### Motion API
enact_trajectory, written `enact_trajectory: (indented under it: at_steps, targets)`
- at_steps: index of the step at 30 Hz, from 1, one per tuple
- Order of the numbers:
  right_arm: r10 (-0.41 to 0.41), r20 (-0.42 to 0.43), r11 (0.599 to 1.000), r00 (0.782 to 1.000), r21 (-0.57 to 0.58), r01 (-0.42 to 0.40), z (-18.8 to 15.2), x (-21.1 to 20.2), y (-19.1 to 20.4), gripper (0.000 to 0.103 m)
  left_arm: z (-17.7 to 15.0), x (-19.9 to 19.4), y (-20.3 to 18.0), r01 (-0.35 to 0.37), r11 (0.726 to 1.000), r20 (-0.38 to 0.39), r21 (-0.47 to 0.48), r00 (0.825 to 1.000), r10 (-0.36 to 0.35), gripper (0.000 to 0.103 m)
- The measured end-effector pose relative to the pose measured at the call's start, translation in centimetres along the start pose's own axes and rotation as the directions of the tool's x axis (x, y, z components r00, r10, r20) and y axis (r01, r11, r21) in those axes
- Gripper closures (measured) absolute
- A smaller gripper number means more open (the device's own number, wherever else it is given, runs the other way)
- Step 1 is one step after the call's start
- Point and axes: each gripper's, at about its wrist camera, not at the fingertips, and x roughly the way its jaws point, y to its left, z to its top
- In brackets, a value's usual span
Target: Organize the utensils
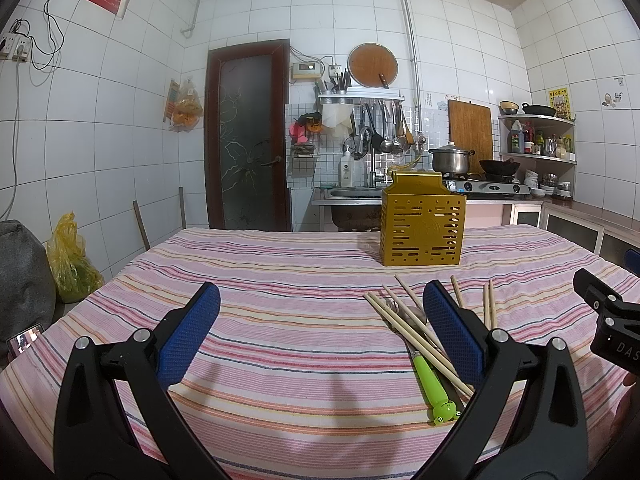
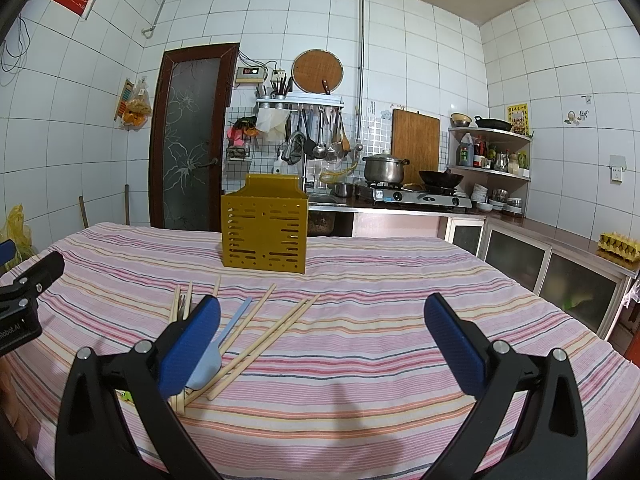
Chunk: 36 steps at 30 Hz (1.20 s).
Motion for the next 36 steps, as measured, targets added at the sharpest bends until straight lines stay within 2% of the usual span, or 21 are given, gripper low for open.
enact_trajectory:
  at_steps: [36]
  targets:
    - [0.006,0.008,1.000,1.000,0.001,-0.006,0.74,-0.24,-0.04,0.004,0.21,-0.15,0.02,0.000,1.000,0.001,0.000,1.000,0.000,0.005]
